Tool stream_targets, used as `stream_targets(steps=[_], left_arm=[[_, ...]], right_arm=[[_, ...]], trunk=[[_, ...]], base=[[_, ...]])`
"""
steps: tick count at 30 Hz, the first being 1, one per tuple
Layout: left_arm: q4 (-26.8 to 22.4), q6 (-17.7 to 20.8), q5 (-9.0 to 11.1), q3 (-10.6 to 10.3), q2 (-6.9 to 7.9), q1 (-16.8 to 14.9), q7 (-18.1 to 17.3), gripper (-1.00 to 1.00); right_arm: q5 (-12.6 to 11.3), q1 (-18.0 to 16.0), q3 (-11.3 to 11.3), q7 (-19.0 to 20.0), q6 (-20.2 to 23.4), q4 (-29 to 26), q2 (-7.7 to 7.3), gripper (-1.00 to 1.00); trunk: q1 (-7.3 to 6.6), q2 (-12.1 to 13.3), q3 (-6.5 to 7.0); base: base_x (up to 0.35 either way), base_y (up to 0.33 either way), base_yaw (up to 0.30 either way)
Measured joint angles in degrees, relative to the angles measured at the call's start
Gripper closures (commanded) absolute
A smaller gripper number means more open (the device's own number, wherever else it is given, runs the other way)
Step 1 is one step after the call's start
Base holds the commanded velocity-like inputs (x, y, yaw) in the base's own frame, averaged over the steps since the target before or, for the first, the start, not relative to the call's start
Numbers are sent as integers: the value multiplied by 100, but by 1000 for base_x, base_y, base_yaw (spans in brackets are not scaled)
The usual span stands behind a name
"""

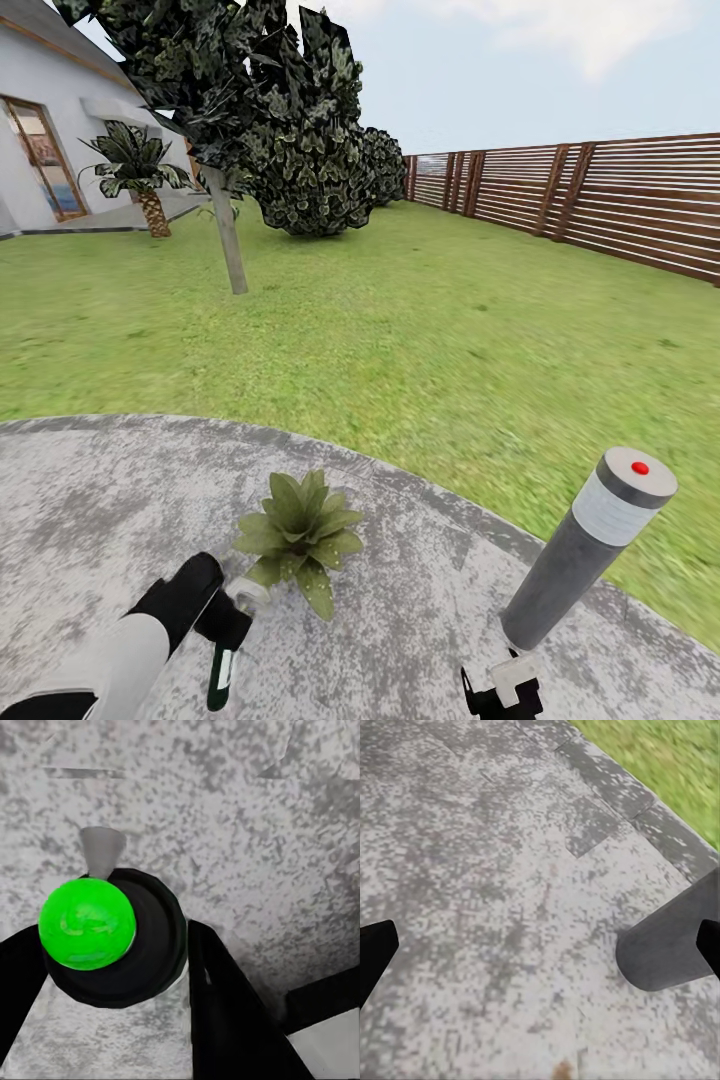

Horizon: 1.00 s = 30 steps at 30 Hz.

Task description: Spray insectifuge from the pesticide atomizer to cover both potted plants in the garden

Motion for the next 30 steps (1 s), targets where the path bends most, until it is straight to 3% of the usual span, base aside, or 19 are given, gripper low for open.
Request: stream_targets(steps=[2, 3, 6, 9, 16, 23, 27, 30], left_arm=[[1, -193, 24, 3, 225, 13, 5, 100], [2, -263, 54, 7, 267, 15, 5, 100], [1, -829, 68, 10, 304, 17, 10, 100], [28, -974, 53, 8, 314, 17, 16, 100], [31, -928, 52, 9, 310, 179, 19, 100], [81, -908, 37, 0, 296, 191, 20, 100], [89, -894, -247, 6, 284, 194, 21, 100], [66, -777, -333, 10, 278, 194, 22, 100]], right_arm=[[-13, 0, 1, 0, 0, 0, 12, -100], [-19, 0, 1, 0, 0, 0, 17, -100], [-27, 0, -7, -1, 0, 0, 25, -100], [-34, 1, -10, 0, 2, -1, 25, -100], [-37, 1, -16, -6, 2, -1, 25, -100], [-37, 0, -16, -10, 0, 0, 25, -100], [-37, 0, -16, -10, 0, 0, 25, -100], [-37, 0, -16, -10, 0, 1, 25, -100]], trunk=[[0, 0, 0], [0, 0, 0], [0, 0, 0], [0, 0, 0], [0, 0, 0], [0, 0, 0], [0, 0, 0], [0, 0, 0]], base=[[0, 0, 0], [0, 0, 0], [0, 31, 0], [0, 207, 0], [0, 277, 0], [0, 34, 0], [0, 0, 0], [0, 0, 0]])
